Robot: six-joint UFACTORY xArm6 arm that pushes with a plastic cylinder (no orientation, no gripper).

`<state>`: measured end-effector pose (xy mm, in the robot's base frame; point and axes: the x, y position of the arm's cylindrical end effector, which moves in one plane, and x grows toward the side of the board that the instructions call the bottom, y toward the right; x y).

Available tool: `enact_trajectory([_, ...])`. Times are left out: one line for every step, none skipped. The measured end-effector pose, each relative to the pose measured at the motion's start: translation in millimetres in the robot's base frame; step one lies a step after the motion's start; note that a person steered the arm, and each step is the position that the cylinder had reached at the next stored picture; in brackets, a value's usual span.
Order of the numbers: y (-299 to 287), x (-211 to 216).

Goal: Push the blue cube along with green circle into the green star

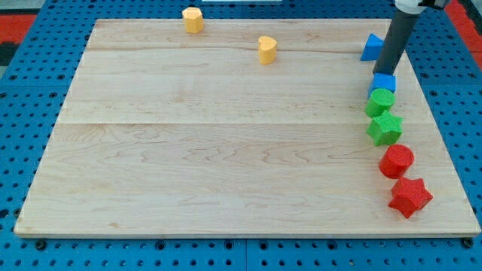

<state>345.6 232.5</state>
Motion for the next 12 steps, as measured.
enact_trajectory([0.0,1.1])
enact_trajectory([-14.0,1.1])
enact_trajectory([-31.0,2.3])
enact_trajectory([-37.4,7.7])
enact_trajectory([-33.6,9.2])
enact_trajectory([-32.1,9.2])
enact_trajectory([-32.5,9.2])
enact_trajectory([-31.7,9.2])
enact_trajectory([-28.1,5.3])
enact_trajectory([-13.5,2.1])
enact_trajectory([14.8,2.1])
enact_trajectory([22.7,2.1])
